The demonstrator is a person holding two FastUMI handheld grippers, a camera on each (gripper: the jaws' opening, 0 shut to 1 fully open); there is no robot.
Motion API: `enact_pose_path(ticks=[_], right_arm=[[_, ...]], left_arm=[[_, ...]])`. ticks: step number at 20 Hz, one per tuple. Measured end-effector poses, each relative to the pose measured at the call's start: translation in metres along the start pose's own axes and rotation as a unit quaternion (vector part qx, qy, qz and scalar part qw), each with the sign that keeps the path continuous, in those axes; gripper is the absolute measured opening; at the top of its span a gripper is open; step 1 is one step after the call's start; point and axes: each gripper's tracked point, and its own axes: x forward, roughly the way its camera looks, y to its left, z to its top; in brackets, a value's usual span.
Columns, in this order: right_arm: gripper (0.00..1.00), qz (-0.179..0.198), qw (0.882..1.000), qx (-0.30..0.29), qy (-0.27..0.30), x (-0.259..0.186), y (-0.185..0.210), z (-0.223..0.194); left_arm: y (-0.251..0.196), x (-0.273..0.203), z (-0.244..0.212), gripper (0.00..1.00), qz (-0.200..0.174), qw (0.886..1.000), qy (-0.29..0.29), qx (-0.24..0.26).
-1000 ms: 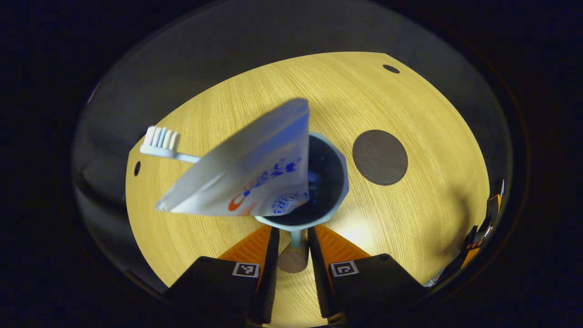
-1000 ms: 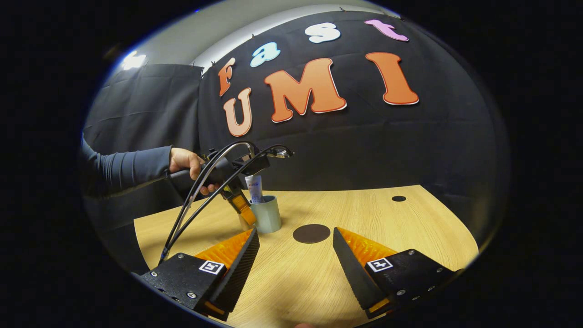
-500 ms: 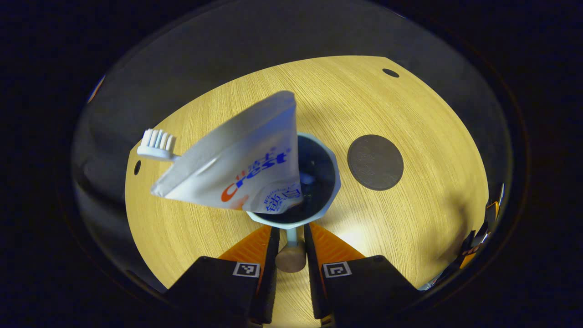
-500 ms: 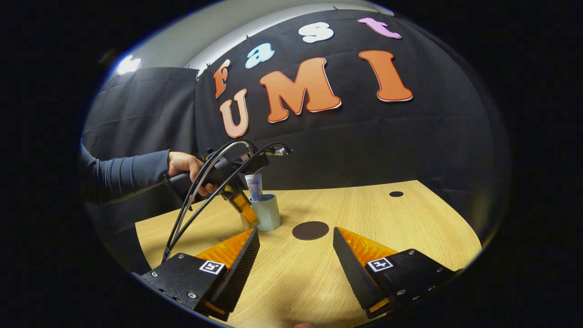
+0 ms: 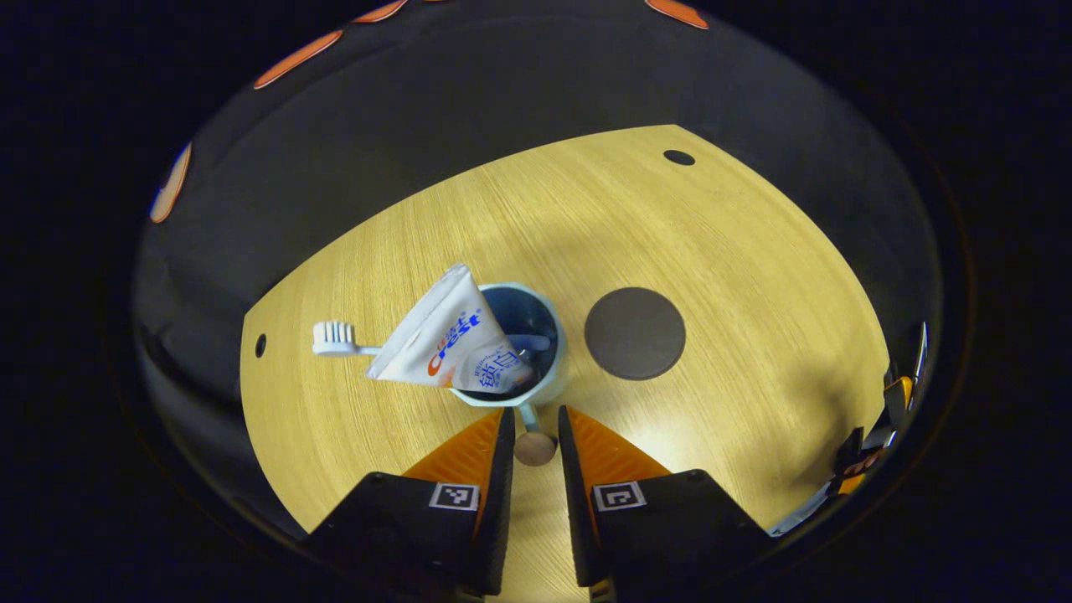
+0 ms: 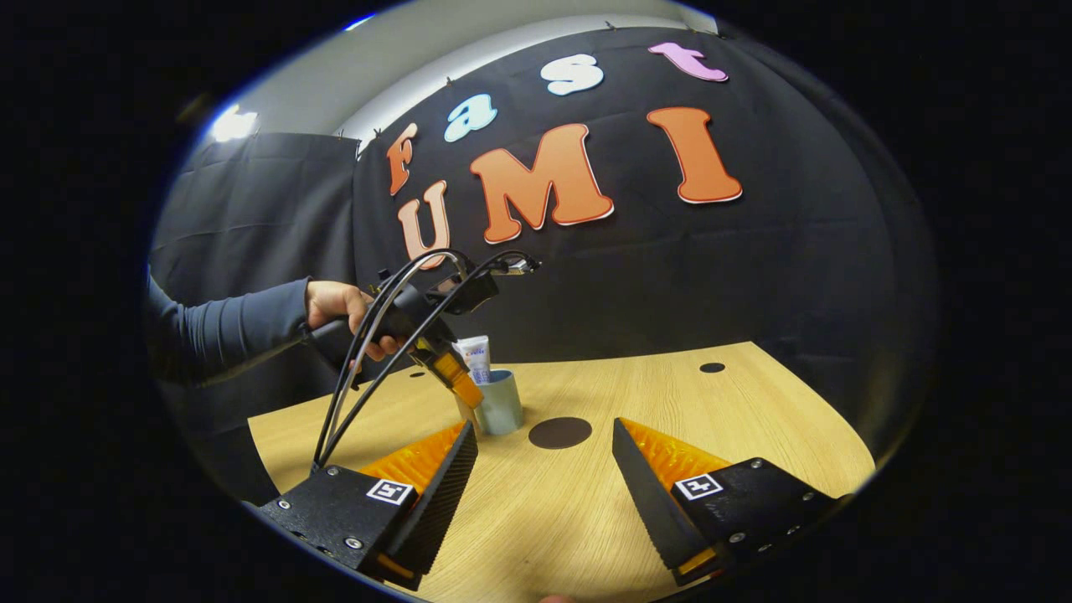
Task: Put the toothbrush and toothpaste on the desktop into the cup, then pick up the cup and place it on the coaster on the desktop.
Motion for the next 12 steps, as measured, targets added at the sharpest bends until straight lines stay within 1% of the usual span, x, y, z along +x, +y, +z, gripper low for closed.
enact_pose_path(ticks=[2,3,4,10,11,12], right_arm=[[0.98,-0.004,1.000,0.000,0.000,-0.003,-0.004,0.000],[1.00,-0.006,1.000,-0.001,0.000,-0.006,-0.005,0.000],[0.98,-0.008,1.000,-0.001,0.000,-0.007,-0.007,-0.001],[0.98,-0.010,1.000,0.005,-0.002,-0.010,-0.010,-0.001],[0.98,-0.010,1.000,0.006,-0.002,-0.010,-0.009,-0.002],[0.98,-0.009,1.000,0.007,-0.002,-0.009,-0.008,-0.002]], left_arm=[[-0.002,0.002,0.003,0.36,-0.002,1.000,0.001,0.005],[-0.001,0.003,0.004,0.36,0.000,1.000,0.005,0.003],[-0.002,0.007,0.000,0.36,-0.001,1.000,0.010,0.000],[0.001,0.028,-0.014,0.36,-0.002,0.999,0.036,-0.029],[0.000,0.033,-0.016,0.37,-0.003,0.999,0.044,-0.033],[-0.001,0.037,-0.018,0.40,-0.004,0.998,0.055,-0.038]])
